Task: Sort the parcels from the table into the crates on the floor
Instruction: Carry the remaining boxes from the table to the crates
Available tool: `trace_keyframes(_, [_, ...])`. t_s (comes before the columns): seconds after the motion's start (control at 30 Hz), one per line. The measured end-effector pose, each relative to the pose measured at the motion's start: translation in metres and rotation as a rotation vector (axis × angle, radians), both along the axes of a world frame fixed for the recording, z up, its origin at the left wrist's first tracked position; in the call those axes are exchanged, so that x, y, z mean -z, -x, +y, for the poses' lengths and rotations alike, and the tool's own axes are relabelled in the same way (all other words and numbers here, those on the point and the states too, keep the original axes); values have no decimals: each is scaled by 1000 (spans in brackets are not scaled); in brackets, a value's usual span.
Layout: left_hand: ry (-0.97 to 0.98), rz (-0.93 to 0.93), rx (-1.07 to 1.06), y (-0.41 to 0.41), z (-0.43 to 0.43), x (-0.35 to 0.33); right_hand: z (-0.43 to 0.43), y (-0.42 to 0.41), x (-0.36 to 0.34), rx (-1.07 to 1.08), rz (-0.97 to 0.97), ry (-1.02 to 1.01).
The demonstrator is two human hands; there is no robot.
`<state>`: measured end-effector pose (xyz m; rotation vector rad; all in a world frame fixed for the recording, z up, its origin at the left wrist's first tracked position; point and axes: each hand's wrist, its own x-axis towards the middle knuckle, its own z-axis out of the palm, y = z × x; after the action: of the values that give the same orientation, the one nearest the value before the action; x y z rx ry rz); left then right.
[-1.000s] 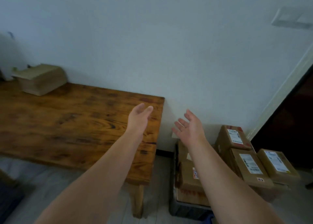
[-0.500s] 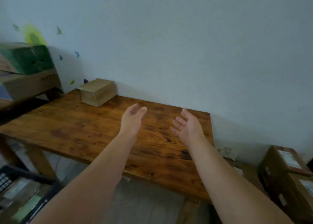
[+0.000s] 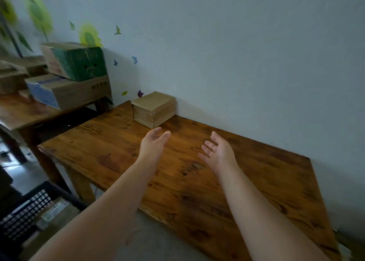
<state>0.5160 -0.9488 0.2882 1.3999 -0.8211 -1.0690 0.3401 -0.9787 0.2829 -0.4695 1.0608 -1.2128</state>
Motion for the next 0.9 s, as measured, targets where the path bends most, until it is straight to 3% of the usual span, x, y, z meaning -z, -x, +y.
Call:
trace_keyframes(0.3, [-33, -115, -121, -100, -103, -16, -143, -111, -13, -97, -10, -19])
trace_keyframes(0.5, [-65, -113, -158, -148, -147, -6, -194, -164, -8, -174, 58, -32])
trace_keyframes(0.9, [-135, -86, -20, -257, -291, 34, -293, -248, 20, 21, 204, -103])
